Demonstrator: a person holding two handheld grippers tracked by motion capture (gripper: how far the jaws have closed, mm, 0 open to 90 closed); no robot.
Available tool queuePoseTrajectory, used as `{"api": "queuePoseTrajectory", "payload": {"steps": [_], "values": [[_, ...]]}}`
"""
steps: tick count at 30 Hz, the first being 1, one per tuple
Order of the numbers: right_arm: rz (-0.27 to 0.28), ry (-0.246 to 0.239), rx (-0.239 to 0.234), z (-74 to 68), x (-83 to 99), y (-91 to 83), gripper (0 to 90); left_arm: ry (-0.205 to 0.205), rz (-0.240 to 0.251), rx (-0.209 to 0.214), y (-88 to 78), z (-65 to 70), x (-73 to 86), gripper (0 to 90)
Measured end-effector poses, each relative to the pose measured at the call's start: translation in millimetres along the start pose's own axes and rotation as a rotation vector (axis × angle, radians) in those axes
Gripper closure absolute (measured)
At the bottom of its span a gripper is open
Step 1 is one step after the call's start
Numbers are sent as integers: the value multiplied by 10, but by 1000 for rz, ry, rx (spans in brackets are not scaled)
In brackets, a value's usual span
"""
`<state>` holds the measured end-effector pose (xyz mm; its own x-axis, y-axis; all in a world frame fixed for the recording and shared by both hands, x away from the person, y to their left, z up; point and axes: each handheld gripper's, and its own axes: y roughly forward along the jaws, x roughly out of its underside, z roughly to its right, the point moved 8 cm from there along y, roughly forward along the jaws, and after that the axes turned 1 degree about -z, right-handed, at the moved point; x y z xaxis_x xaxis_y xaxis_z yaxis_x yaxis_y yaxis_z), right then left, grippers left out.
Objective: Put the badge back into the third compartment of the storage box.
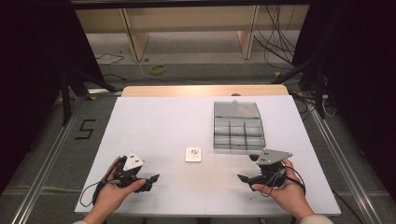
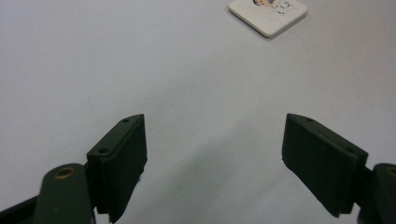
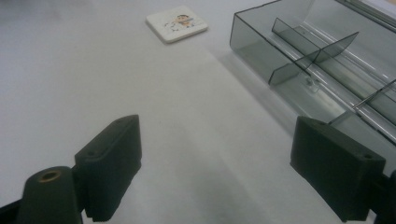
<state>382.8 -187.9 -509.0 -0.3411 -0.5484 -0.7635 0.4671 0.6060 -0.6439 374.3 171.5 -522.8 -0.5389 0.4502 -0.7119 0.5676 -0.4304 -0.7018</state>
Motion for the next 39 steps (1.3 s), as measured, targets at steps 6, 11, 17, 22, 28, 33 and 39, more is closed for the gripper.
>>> {"api": "queuePoseTrajectory", "payload": {"steps": [6,11,17,22,28,33,39], "values": [[-16,-24,-1,-7,-59,56,171,-2,3,2,4,8,-2,216],[-70,-96,-24,-70,-205,191,186,3,0,2,3,12,-8,215],[-122,-149,-46,-128,-362,387,201,-3,4,1,5,10,-9,215],[-121,-191,-69,-202,-571,591,203,3,2,3,2,13,-7,215],[-144,-231,-97,-288,-758,864,192,3,2,4,1,14,-7,215],[-168,-242,-115,-326,-874,1103,186,4,2,3,1,13,-5,215],[-215,-240,-132,-329,-941,1361,177,3,1,4,5,11,0,215]]}}
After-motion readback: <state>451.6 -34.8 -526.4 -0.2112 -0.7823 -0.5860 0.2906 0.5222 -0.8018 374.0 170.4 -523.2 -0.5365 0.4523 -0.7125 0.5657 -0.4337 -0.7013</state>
